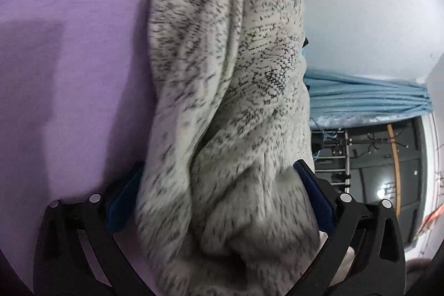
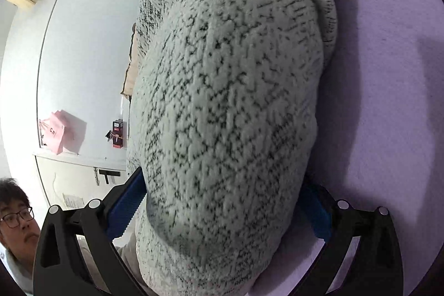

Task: Fold large clothes
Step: 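Grasp the folded hoodie bundle with both grippers and lift it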

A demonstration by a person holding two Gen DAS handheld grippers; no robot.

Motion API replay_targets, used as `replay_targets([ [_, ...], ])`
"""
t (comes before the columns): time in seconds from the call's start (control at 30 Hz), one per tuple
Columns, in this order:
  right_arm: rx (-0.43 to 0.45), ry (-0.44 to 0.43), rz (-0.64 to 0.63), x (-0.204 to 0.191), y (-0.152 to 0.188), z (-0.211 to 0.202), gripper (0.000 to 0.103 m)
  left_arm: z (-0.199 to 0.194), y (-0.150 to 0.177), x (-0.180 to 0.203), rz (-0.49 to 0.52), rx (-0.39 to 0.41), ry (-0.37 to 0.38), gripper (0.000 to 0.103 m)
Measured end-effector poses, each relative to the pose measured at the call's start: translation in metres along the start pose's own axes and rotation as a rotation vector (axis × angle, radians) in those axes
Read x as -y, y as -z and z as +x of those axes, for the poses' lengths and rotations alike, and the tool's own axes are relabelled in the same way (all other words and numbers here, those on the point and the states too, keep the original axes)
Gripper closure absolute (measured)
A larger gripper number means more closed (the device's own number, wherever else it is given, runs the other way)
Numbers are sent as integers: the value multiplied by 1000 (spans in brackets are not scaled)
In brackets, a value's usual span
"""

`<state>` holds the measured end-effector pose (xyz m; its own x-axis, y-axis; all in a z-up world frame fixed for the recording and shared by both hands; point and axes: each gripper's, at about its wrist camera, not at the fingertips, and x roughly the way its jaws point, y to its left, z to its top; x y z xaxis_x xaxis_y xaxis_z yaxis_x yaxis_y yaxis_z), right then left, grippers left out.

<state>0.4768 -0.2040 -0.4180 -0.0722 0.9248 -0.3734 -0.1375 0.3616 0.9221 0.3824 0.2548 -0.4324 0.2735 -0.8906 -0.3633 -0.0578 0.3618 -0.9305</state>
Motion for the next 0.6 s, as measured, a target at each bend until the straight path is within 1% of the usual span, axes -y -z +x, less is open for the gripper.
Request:
replay_targets([
  [0.03, -2, 12, -7, -5, -1, 3, 4, 4, 2, 2, 6, -4, -8, 5],
  [0.1, -1, 30, -17, -12, -6, 16, 4, 21, -3, 11, 50, -39, -55, 5],
  [0.13, -1, 43, -26, -15, -8, 24, 4, 28, -4, 14, 60, -46, -67, 5],
  [0.33, 4, 57, -34, -25, -19, 54, 4, 38, -5, 16, 49, -25, -75, 5],
  [0.4, 9, 57, -34, -27, -15, 57, 4, 43, -5, 21, 52, -18, -83, 5],
  [0.43, 16, 55, -33, -28, -15, 58, 4, 44, -5, 24, 50, -12, -74, 6],
  [0.47, 23, 45, -31, -25, -4, 53, 4, 46, -6, 26, 47, -7, -64, 6],
  [0.5, 28, 40, -32, -26, -1, 52, 5, 44, -5, 30, 49, -6, -53, 7],
  [0.57, 61, 27, -18, -27, 4, 51, 7, 44, -2, 32, 49, -5, -26, 9],
  [0.6, 80, 5, 6, -21, 9, 50, 11, 41, 0, 28, 51, -7, -19, 11],
])
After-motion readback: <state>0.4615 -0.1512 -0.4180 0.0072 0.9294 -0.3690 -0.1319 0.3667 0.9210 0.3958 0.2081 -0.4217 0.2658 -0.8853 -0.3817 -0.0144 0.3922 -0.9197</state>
